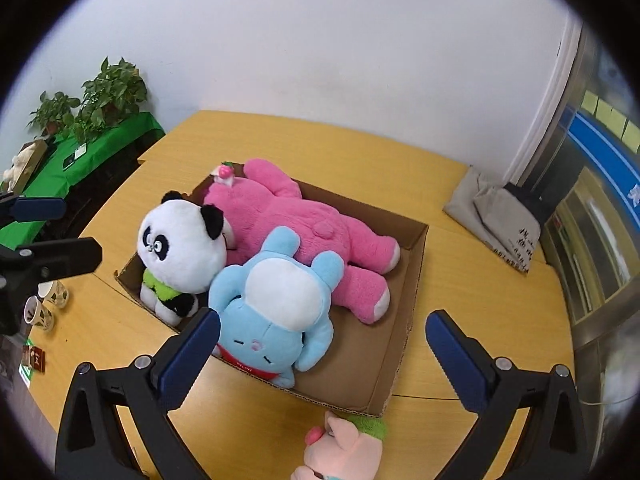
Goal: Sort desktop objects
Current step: 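Move both tools toward the pink pig plush on the table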
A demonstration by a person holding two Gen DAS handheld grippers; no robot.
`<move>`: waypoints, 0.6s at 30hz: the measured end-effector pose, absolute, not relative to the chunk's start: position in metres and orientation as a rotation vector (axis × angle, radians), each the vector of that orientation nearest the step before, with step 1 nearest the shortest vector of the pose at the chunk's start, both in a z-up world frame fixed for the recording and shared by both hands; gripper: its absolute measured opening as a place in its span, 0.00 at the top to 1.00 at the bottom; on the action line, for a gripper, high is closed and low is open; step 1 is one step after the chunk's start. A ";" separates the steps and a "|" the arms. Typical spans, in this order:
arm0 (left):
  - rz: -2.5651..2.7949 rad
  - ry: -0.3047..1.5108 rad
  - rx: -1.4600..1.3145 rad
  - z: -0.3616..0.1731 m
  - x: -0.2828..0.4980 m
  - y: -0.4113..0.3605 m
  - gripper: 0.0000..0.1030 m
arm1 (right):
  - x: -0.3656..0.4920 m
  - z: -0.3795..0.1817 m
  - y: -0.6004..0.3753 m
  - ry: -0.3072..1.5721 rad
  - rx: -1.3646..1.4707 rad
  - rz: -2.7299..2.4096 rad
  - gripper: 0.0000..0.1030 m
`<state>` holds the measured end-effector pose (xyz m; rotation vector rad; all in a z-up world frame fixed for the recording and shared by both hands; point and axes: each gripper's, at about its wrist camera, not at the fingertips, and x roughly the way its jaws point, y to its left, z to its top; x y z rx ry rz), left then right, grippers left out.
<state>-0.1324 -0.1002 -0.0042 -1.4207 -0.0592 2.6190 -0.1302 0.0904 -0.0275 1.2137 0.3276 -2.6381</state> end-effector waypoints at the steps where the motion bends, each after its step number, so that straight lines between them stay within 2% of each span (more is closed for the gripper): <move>1: 2.618 -0.063 -1.418 -0.003 -0.130 -0.100 0.00 | -0.127 -0.024 0.090 0.324 1.207 -2.636 0.00; 18: 2.634 -0.081 -1.389 0.010 -0.097 -0.094 0.00 | -0.093 -0.006 0.095 0.310 1.173 -2.661 0.00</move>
